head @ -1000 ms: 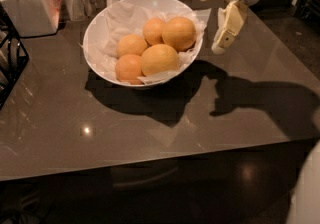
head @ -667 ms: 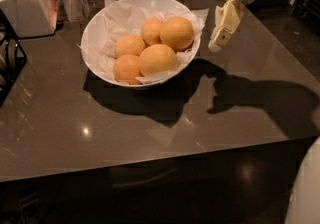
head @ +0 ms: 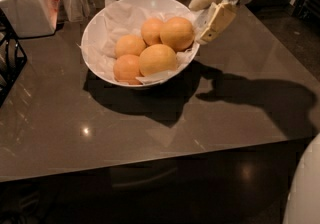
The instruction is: Pick orange from white bowl
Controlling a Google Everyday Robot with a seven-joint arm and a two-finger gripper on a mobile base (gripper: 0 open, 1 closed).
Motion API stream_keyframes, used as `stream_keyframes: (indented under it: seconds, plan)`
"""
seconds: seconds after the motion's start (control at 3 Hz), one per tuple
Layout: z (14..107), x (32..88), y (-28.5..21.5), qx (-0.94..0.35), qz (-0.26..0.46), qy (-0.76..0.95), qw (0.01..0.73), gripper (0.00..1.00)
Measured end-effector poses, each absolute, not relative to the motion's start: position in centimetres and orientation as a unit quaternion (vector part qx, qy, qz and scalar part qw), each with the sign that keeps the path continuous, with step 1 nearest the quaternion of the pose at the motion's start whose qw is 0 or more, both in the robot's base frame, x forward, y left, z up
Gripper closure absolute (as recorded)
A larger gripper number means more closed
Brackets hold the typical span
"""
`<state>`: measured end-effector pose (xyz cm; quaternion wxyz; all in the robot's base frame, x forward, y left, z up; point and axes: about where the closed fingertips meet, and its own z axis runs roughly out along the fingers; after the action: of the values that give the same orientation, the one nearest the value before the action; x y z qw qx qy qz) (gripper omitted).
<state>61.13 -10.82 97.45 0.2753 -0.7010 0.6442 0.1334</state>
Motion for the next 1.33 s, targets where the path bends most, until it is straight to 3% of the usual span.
stream_keyframes:
  seconds: [0.33,1.33]
  plan:
    - [96.5,62.0,-9.5,-0.71,0.147,0.634,0.271,0.21]
    - [92.9,65.6,-6.0,-0.716,0.202,0.617,0.259,0.32]
